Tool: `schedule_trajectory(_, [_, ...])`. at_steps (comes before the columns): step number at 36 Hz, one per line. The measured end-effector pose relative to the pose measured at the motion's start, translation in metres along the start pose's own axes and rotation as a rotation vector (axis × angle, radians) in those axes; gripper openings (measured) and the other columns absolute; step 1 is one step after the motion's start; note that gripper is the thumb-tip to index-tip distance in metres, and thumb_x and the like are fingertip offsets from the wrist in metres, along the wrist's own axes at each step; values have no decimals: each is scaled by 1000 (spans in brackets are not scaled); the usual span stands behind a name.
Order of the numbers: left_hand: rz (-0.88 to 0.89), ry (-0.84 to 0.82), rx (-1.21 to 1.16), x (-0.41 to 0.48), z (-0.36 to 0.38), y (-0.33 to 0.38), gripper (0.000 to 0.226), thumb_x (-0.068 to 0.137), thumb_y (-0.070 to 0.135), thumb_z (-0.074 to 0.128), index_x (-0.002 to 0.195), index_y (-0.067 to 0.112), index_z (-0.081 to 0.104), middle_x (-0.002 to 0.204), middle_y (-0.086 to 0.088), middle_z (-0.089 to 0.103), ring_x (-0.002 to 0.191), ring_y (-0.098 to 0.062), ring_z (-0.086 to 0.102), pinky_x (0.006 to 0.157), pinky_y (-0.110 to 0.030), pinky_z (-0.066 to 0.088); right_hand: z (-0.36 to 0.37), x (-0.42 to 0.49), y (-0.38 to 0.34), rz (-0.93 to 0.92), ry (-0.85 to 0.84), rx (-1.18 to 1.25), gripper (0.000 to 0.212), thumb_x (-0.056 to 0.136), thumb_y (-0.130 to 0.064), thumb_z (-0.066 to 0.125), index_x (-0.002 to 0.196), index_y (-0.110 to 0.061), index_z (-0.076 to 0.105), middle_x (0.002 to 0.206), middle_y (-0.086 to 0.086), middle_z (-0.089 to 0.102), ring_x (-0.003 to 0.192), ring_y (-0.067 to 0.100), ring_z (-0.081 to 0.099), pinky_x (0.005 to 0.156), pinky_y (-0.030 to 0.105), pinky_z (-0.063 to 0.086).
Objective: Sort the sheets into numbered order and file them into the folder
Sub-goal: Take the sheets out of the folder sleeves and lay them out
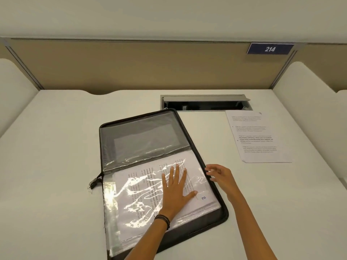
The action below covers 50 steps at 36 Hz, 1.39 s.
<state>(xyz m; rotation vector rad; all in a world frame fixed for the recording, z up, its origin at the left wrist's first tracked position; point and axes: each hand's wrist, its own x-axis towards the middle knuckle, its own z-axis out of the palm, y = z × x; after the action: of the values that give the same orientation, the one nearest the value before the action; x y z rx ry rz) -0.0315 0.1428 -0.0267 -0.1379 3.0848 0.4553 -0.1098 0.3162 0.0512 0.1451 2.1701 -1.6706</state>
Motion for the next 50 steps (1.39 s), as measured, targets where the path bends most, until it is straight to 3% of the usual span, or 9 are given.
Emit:
schedule_trajectory(5, [14,-17,-25,-1,1,-2,77,90,73,22,149,24,26,157,-11,20,145,-27,3,114,-49,-1,1,-6,3,4,-14,-6,20,96,-7,49,109,-12,63,107,6,67,96,15,64,77,19,50])
schedule_trajectory(12, [21,12,-56,0,5,-5,73,92,72,21,148,25,26,156,-11,23,144,-25,0,113,-48,-1,4,-10,5,16,-42,-18,20,97,-8,48,107,-14,65,105,4,68,95,14,64,83,23,52])
schedule_trajectory(19, [25,53,-71,1,9,-7,70,93,69,21,150,28,16,156,-10,22,145,-22,-3,113,-47,-2,7,-10,2,0,-43,-37,21,98,-8,46,107,-14,64,97,1,69,85,14,66,75,22,54])
schedule_trajectory(28, [44,128,-133,1,13,-9,67,95,68,20,149,40,-6,158,-6,15,145,-18,-8,114,-43,-6,11,-3,-4,32,-17,-101,15,92,-1,56,105,0,62,88,15,68,62,19,69,57,23,56])
schedule_trajectory(37, [43,113,-100,2,11,-11,68,96,66,20,151,33,0,156,-8,21,146,-17,-10,113,-44,-1,16,2,-4,99,-23,-299,18,84,-3,67,102,-1,65,76,4,65,52,13,65,45,18,50])
schedule_trajectory(42, [50,109,-107,1,9,-11,67,96,65,21,151,33,-1,156,-8,20,146,-17,-11,113,-44,0,18,4,-8,136,-53,-394,16,82,-13,72,93,-10,62,69,2,64,46,7,61,40,15,44])
schedule_trajectory(50, [41,58,-112,2,6,-11,69,95,66,20,152,32,1,156,-9,21,146,-18,-9,113,-45,0,17,6,-5,139,-40,-487,10,85,-18,69,85,-12,62,67,-2,59,51,11,54,48,18,39])
